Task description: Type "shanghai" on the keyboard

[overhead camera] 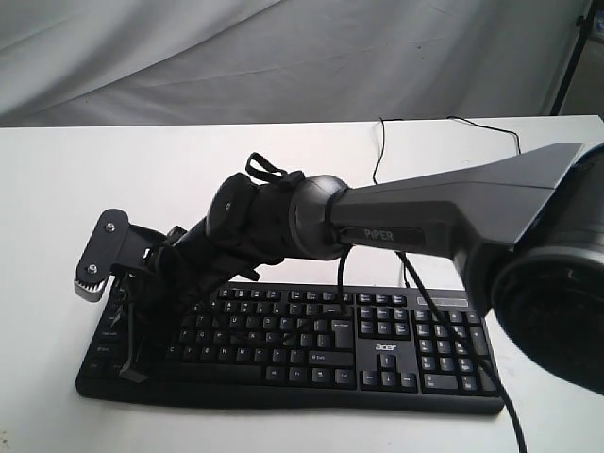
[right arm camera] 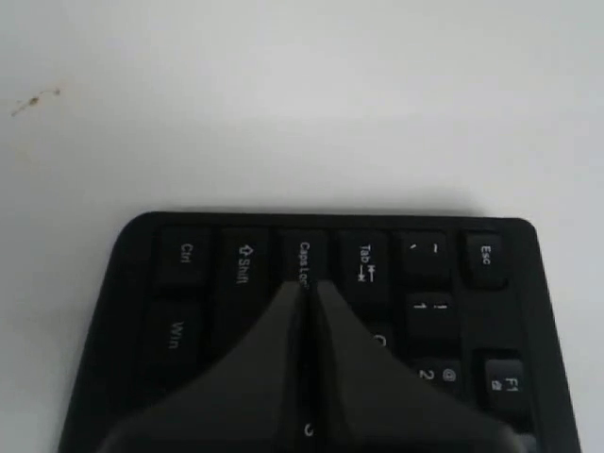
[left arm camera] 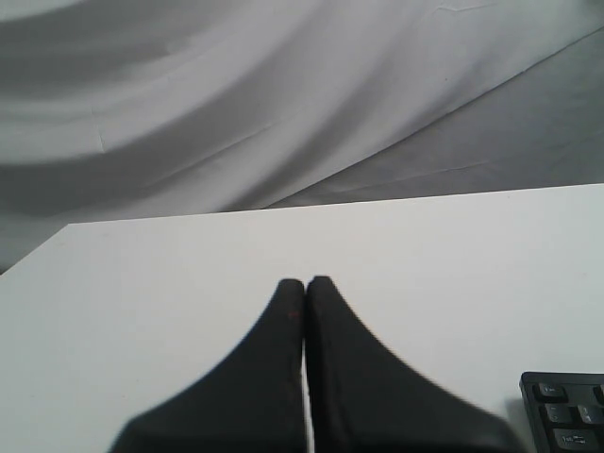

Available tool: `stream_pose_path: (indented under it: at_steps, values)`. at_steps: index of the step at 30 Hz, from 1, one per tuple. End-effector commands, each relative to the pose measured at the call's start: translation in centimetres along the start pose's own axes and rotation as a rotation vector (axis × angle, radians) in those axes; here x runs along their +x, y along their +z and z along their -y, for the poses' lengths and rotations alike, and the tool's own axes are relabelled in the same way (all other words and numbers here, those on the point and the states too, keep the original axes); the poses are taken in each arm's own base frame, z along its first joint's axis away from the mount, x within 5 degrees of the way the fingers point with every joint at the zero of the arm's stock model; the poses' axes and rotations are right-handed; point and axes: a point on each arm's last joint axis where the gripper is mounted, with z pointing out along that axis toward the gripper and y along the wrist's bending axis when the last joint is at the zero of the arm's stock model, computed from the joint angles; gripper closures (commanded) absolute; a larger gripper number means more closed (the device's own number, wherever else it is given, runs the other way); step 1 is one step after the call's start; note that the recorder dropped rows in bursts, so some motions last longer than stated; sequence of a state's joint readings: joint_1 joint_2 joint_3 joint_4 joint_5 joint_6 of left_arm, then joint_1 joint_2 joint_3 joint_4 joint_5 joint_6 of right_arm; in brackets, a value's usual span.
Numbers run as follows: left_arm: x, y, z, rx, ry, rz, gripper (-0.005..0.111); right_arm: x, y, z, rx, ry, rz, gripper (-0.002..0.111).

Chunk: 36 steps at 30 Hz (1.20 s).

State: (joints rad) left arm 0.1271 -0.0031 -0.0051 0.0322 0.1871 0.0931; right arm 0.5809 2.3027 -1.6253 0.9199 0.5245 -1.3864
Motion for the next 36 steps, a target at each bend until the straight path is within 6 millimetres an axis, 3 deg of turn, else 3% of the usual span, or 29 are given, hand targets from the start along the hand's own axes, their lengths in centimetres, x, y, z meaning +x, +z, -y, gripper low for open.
stream_pose_path:
  at_steps: [1,20,28,36]
  values:
    - [0.1,0.1,0.0,0.005,-0.003,-0.004,0.106,-0.2,0.4,0.0,-0.004,-0.01,0.002,0.108]
    - [0.1,0.1,0.0,0.005,-0.003,-0.004,0.106,-0.1,0.3,-0.1,-0.011,-0.035,-0.012,0.108]
    - [0.1,0.1,0.0,0.005,-0.003,-0.004,0.106,0.9,1.2,-0.1,-0.022,-0.031,-0.038,0.108]
    - [0.1,0.1,0.0,0.005,-0.003,-0.004,0.106,-1.1,-1.0,-0.3,-0.024,-0.051,-0.004,0.108]
